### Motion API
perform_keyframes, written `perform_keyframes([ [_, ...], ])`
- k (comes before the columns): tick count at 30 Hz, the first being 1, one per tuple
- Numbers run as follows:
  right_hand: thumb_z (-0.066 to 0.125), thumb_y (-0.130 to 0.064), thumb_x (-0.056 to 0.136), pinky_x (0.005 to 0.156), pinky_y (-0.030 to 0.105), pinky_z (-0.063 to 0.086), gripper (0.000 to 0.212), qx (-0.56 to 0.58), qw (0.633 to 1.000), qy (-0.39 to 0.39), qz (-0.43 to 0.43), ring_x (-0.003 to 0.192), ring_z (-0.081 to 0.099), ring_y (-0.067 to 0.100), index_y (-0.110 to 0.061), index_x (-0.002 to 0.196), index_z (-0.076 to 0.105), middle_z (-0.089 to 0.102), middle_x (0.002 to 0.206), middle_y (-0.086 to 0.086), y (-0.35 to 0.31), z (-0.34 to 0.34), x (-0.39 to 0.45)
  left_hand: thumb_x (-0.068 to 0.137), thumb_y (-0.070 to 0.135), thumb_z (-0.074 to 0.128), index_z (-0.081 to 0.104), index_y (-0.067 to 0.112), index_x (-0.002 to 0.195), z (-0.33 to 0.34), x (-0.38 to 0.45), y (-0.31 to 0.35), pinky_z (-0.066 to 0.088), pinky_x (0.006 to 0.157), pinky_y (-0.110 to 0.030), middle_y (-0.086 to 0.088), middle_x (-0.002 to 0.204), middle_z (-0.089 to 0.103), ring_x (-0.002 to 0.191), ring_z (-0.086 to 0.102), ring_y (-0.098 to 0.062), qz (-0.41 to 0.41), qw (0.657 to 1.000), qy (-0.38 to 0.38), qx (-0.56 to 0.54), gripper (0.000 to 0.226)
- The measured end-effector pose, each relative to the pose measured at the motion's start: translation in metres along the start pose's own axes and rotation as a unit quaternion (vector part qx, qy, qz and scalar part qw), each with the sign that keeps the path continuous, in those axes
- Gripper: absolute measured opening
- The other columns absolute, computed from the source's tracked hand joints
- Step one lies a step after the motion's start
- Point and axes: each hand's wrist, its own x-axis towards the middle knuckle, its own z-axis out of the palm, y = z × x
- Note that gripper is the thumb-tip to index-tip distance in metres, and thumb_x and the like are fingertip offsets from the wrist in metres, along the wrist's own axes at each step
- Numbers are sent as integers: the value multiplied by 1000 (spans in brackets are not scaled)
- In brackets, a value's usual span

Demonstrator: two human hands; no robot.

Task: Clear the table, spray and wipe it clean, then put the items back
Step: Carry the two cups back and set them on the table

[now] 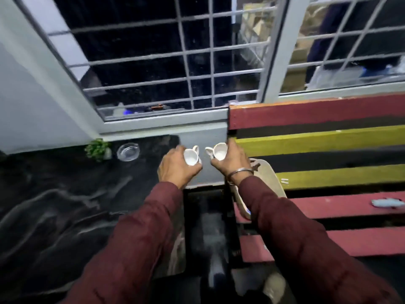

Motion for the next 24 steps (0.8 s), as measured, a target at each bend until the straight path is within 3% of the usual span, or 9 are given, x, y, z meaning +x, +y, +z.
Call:
perform_keyframes([
  [8, 74, -45, 63, 81, 39, 51, 59, 20, 995, -47, -82, 100, 59, 34, -16, 110, 52, 61, 112, 11, -154, 65, -43, 67, 47, 78, 58, 23, 122, -132, -21, -126, 50, 84, -35, -10, 116, 69, 107, 63, -34, -73, 996, 56, -7, 63],
  [15, 75, -45, 66, 79, 34, 47, 63, 41, 983, -108, -146, 103, 59, 33, -16, 117, 50, 62, 115, 10, -250, 134, -51, 65, 48, 80, 55, 20, 127, -197, -17, -225, 49, 86, -36, -8, 120, 68, 110, 62, -32, -142, 984, 104, -4, 73],
  [20, 73, -54, 65, 76, 33, 46, 57, 39, 976, -148, -156, 98, 62, 31, -22, 109, 53, 67, 107, 6, -301, 191, -33, 66, 57, 75, 59, 25, 117, -232, 3, -283, 46, 81, -33, -7, 115, 69, 108, 63, -31, -205, 972, 113, 16, 63],
  [24, 75, -46, 67, 79, 31, 46, 53, 30, 968, -179, -174, 100, 62, 30, -21, 110, 58, 66, 109, 6, -336, 235, -5, 65, 62, 72, 61, 29, 106, -255, 37, -336, 48, 80, -34, -1, 109, 70, 103, 64, -28, -230, 967, 106, 36, 54],
])
